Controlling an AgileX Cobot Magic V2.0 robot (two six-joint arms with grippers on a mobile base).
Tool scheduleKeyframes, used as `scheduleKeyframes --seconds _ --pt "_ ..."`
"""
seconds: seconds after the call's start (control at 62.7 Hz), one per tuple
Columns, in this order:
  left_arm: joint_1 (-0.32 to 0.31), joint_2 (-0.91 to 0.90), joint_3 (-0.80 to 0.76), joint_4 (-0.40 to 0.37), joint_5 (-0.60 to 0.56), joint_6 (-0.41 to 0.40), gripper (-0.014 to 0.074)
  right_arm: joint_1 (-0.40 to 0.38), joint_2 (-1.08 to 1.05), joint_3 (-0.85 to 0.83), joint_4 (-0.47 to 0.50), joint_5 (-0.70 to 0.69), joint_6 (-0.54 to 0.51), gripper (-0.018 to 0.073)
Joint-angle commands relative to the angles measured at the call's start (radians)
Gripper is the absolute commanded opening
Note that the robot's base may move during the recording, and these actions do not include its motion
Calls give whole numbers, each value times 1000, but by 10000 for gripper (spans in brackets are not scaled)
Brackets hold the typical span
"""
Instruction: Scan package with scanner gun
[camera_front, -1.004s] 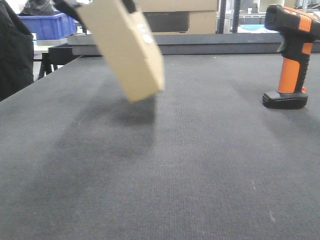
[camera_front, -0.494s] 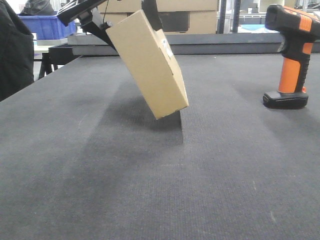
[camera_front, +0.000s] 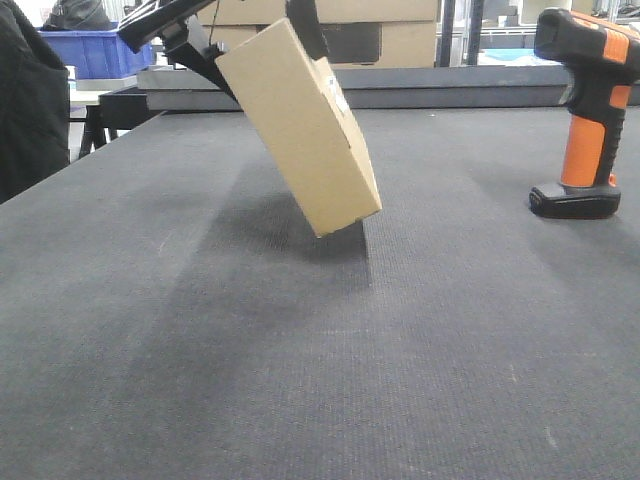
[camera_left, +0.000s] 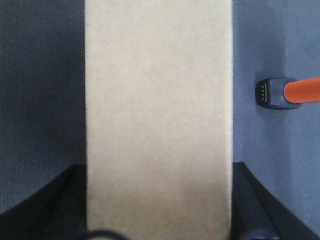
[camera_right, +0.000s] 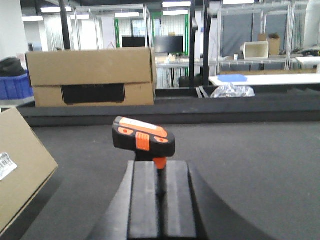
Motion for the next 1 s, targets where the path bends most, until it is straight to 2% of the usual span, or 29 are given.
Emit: scheduleKeyframes --seconds 0.0,0.096,0.319,0.51,0.797,0.893,0.988 --pt "-1 -6 -2 -3 -22 -8 -111 -2 108 -33 4 -27 -1 -162" --pt "7 -6 -2 33 -12 -8 -111 -2 211 -48 4 -57 -1 -162" --pt "48 -6 -2 33 51 49 -111 -2 416 -51 4 -188 -1 -162" --pt "62 -6 -2 33 48 49 -111 -2 484 -51 35 -274 -1 -162" --pt "62 -6 -2 33 13 51 -111 -2 719 -51 37 -562 1 -162" --pt "62 -6 -2 33 13 51 -111 -2 832 -51 25 -638 43 -162" --pt "62 -6 -2 33 17 51 -111 -2 939 -51 -32 -776 107 -162"
